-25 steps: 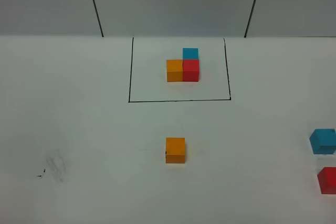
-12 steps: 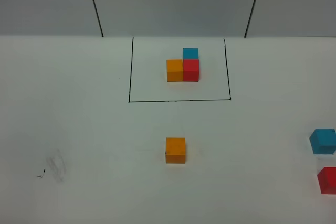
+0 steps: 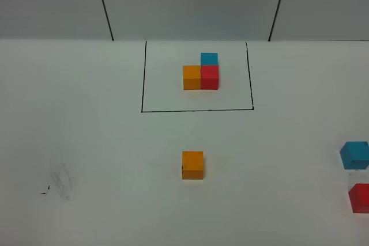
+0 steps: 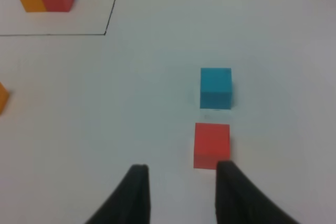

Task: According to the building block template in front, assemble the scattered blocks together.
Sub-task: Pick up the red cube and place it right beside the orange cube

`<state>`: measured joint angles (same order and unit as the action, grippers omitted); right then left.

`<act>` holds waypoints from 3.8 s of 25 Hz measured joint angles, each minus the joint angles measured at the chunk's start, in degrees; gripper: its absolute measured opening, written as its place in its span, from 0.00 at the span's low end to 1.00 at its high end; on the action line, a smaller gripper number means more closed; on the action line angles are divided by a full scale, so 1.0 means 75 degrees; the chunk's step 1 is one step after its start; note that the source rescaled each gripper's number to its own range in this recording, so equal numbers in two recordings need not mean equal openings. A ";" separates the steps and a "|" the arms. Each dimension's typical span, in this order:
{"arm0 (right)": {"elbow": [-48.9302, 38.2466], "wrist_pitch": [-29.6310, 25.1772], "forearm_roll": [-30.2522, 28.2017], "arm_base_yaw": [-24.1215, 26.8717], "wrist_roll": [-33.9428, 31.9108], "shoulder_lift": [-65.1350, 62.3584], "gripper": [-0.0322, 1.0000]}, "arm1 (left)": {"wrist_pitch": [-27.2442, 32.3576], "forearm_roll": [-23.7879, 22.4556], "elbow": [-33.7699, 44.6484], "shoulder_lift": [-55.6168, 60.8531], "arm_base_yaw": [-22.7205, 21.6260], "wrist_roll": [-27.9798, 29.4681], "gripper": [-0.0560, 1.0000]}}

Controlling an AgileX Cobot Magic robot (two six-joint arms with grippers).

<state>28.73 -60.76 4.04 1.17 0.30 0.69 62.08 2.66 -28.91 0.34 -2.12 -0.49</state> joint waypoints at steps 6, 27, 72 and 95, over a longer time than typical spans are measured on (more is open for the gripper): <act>0.0000 0.0000 0.0000 0.0000 -0.0040 0.0000 0.03 | 0.0000 0.0000 0.0000 0.0000 0.0000 0.0000 0.67; 0.0000 -0.0014 -0.0002 0.0000 -0.0040 0.0083 0.17 | 0.0000 0.0000 0.0000 0.0000 0.0000 0.0000 0.67; 0.1017 0.3490 -0.0825 0.0000 -0.0294 1.0819 0.91 | 0.0000 0.0000 0.0009 0.0000 0.0000 0.0001 0.66; 0.1035 0.4239 -0.0841 0.0000 -0.0308 1.2451 0.74 | 0.0000 0.0000 0.0009 0.0000 0.0000 0.0001 0.66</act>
<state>36.49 -28.97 -2.27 1.17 -2.01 94.07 62.08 2.66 -28.84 0.34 -2.12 -0.49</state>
